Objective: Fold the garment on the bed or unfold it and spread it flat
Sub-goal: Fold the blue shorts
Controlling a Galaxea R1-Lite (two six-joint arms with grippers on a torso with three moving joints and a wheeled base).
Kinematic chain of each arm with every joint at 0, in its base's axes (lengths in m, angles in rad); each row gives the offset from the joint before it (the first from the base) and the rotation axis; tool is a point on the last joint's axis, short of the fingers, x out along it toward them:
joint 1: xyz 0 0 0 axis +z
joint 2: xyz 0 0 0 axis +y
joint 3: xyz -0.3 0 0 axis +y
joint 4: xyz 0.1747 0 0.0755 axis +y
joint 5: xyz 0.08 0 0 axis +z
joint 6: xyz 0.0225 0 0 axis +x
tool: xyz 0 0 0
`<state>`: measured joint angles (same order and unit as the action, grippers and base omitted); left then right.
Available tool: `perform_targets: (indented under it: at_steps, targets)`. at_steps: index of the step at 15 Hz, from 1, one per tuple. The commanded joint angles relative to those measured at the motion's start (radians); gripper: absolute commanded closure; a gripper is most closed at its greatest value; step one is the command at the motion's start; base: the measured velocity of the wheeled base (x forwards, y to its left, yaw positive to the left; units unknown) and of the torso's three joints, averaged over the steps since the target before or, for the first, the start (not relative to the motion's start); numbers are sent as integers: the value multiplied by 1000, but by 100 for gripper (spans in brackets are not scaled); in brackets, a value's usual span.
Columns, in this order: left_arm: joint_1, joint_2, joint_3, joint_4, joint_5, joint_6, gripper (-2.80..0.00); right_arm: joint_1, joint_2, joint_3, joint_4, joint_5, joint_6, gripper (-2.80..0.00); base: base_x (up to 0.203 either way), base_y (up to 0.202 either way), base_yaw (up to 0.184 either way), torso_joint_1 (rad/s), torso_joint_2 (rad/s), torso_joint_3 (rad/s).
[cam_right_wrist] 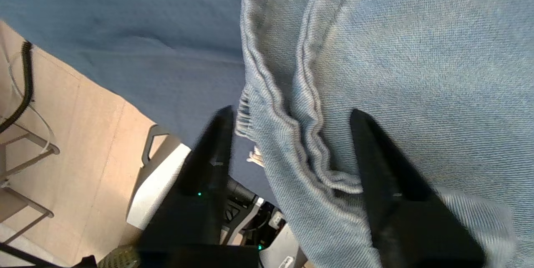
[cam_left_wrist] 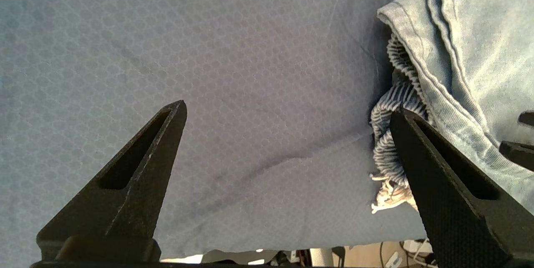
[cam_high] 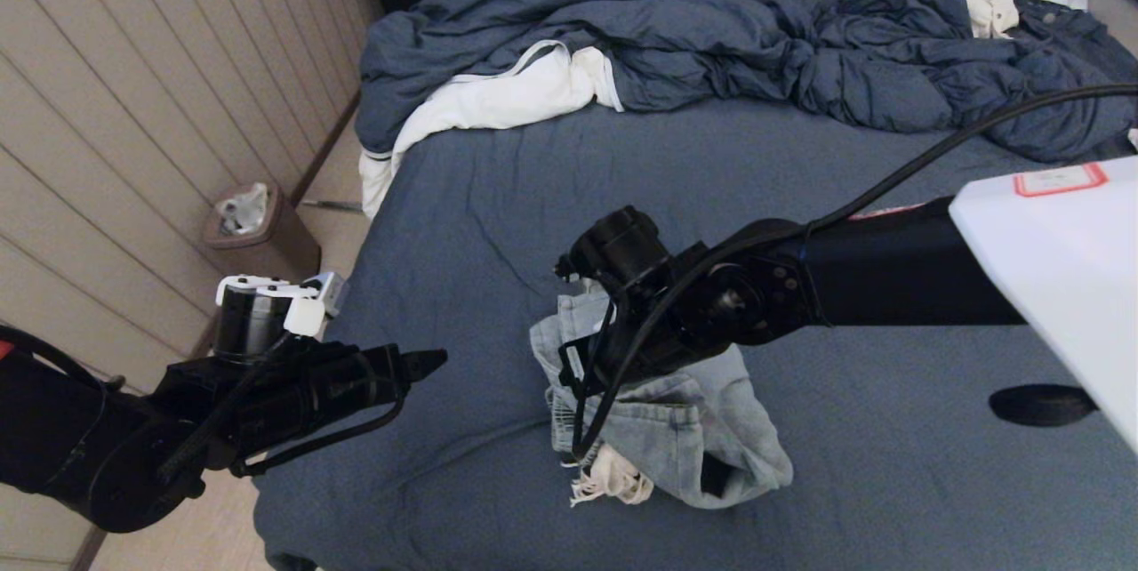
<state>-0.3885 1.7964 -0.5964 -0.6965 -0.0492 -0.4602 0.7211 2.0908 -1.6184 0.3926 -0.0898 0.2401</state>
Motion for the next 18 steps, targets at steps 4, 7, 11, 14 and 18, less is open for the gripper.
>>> perform_targets:
  at_steps: [4, 7, 11, 14, 18]
  targets:
    - [-1, 1, 1, -6, 0, -3, -280, -26, -63, -40, 2, -9, 3, -280, 0, 0, 0, 0, 0, 0]
    - [-9, 0, 4, -6, 0, -3, -280, -142, -75, -14, 4, -41, 3, 0, 0, 0, 0, 0, 0, 0]
    - [-13, 1, 6, -6, 0, -3, -280, -208, -63, 92, 0, -71, 2, 0, 0, 0, 0, 0, 0, 0]
    - [-13, 0, 10, -6, 0, -3, -280, -221, -49, 130, -4, -135, 60, 0, 0, 0, 0, 0, 0, 0]
    - [-13, -3, 12, -6, 0, -3, -280, -174, -66, 217, -12, -146, 77, 0, 0, 0, 0, 0, 0, 0]
